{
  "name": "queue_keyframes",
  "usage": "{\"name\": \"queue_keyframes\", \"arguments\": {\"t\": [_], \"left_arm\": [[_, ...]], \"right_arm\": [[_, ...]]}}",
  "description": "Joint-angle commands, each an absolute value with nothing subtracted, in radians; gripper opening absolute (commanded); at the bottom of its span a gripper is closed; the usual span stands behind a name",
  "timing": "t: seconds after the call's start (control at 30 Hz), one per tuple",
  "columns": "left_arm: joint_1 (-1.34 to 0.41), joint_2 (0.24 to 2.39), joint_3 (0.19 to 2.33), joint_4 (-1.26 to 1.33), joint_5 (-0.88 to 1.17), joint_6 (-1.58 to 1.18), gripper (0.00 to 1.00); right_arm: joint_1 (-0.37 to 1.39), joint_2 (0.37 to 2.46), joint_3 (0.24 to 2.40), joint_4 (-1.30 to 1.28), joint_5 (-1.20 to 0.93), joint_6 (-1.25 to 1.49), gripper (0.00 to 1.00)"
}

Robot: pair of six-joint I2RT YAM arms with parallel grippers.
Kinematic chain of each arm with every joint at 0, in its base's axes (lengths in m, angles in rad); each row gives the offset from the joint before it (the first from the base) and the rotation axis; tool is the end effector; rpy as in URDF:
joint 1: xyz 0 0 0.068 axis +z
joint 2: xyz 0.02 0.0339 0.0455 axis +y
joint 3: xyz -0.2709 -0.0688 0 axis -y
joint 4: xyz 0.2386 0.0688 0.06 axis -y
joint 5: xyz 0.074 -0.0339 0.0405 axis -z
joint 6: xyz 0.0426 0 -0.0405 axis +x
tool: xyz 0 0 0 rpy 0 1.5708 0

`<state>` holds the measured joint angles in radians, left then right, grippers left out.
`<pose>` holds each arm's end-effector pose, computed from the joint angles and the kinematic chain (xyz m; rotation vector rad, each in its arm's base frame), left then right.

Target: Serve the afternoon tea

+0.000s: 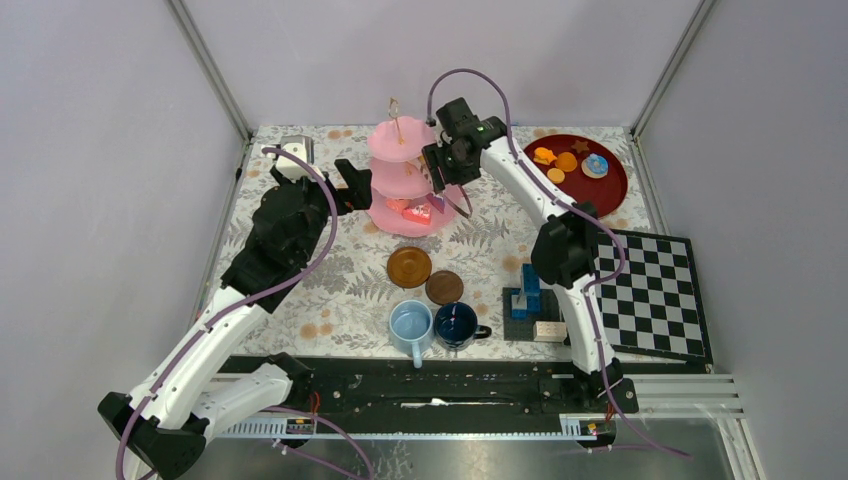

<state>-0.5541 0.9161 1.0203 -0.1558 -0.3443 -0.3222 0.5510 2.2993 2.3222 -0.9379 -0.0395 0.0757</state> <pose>0.1777 -0.0930 0.4070 -0.0779 1.6320 -0.3957 0.4324 0.2677 0.2887 -0.6077 2.4373 0.3106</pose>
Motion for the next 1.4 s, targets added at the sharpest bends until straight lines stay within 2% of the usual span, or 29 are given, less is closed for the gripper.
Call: {"name": "queue_keyframes", "arguments": {"t": [0.0,0.13,0.33,0.63,0.87,1.07,1.37], "left_arm": [[-0.549,0.913,1.008,-0.099,-0.328,-0.331,0.99],[-0.549,0.915,1.006,-0.096,-0.322,-0.334,0.99],[-0.549,0.917,1.005,-0.094,-0.313,-0.337,0.99],[-0.551,0.923,1.003,-0.093,-0.304,-0.342,0.99],[-0.553,0.924,1.002,-0.088,-0.299,-0.342,0.99],[-0.564,0.925,1.001,-0.089,-0.301,-0.341,0.99],[-0.575,0.928,1.0,-0.088,-0.302,-0.339,0.99]], "right_arm": [[0.56,2.205,2.276,-0.909,-0.006,0.079,0.66],[0.56,2.137,2.2,-0.89,0.038,0.089,0.64],[0.558,1.968,1.956,-0.763,0.064,0.108,0.64],[0.512,1.797,1.744,-0.738,0.132,0.105,0.65],[0.279,1.711,1.618,-0.737,0.191,0.172,0.64],[0.051,1.732,1.574,-0.749,0.181,0.211,0.65],[-0.084,1.862,1.642,-0.765,0.206,0.159,0.73]]}}
